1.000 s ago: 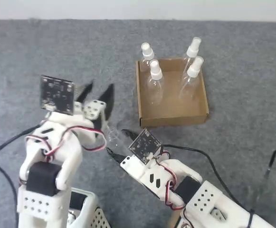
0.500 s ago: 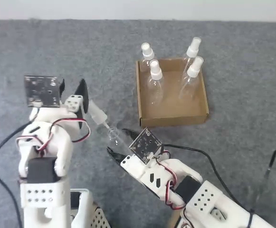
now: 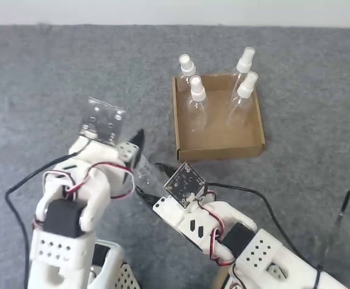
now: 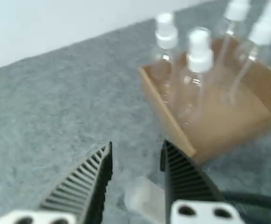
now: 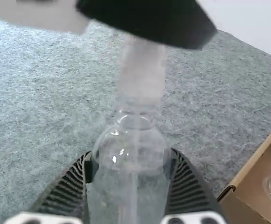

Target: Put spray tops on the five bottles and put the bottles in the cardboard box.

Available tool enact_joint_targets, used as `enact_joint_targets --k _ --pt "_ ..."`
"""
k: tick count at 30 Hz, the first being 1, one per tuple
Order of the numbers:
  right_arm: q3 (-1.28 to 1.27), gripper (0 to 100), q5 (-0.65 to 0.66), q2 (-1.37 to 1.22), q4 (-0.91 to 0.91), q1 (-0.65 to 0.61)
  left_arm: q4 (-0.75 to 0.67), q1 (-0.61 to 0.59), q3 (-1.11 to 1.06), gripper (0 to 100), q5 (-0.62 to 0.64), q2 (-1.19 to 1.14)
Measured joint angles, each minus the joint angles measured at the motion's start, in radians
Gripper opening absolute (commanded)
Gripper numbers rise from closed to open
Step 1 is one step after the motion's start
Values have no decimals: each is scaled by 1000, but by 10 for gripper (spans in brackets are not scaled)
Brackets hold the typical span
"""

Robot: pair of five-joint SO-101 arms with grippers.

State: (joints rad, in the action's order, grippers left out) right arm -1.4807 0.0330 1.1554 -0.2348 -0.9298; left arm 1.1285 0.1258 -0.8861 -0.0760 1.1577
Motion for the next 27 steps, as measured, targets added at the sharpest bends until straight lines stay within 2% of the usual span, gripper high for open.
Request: enact_joint_targets --k 4,8,11,16,19,21,24,27 --pt "0 7 0 0 0 0 72 106 43 155 0 0" --pt "0 7 0 0 0 0 72 118 68 155 -2 0" --pt "0 7 0 0 0 0 71 43 104 155 -2 0" --pt "0 7 0 0 0 0 29 -175 132 155 -2 2" --pt "0 7 0 0 0 0 21 -219 103 155 -11 11" --pt "0 7 0 0 0 0 18 -210 55 155 -32 6" --pt "-3 7 0 -2 0 0 15 -144 -8 155 -101 11" --pt "-5 7 -3 -3 -2 5 5 -77 -28 155 -118 14"
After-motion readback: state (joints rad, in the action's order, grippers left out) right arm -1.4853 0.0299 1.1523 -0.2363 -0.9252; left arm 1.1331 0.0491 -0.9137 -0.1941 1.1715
